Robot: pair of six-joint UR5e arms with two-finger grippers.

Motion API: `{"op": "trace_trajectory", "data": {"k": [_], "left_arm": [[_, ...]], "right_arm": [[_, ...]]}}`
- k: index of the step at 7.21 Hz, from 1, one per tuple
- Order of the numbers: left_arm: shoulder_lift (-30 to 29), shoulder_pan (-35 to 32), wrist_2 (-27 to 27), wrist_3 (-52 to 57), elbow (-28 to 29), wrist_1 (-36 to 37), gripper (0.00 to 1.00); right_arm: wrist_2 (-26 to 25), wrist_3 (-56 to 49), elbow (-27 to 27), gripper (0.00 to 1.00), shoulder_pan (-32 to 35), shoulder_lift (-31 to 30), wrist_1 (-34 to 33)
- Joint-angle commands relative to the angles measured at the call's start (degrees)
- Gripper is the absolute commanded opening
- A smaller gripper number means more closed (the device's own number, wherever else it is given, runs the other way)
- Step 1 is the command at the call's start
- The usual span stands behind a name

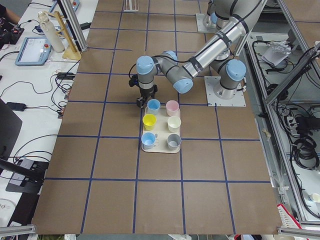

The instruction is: Transfer IKEA cup to right arm and place on rack

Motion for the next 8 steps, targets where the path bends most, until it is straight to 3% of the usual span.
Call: {"op": "trace_trajectory", "data": {"k": [1,2,4,5,6,8], "left_arm": [[-2.7,0.9,0.2,0.8,1.5,-0.4,1.0],[-3.2,0.8,0.4,0.8,1.2,-0.7,0.94],[-3.7,0.8,0.5,0.8,0.5,-0.6,0.93],[-4.5,0.8,0.5,1.1,0.5,-0.2,0.87],[-5.1,0.8,0.6,1.1,0.5,0.1,0.77],[-4.5,0.7,1.3,1.6,0.5,0.0,0.44]], "right_arm": [[13.4,-3.2,4.3,1.0,-0.9,0.1,-0.3],[18.0,-6.1,7.3,1.0,-3.2,0.0,0.0],[26.9,-8.0,11.8,1.0,-4.4,0.0,0.2],[30.8,-9.8,13.5,1.0,-4.4,0.2,0.3],[34.9,-10.2,14.8,1.0,-4.4,0.1,0.3],[35.2,-10.5,15.3,1.0,-4.2,0.0,0.3]]}}
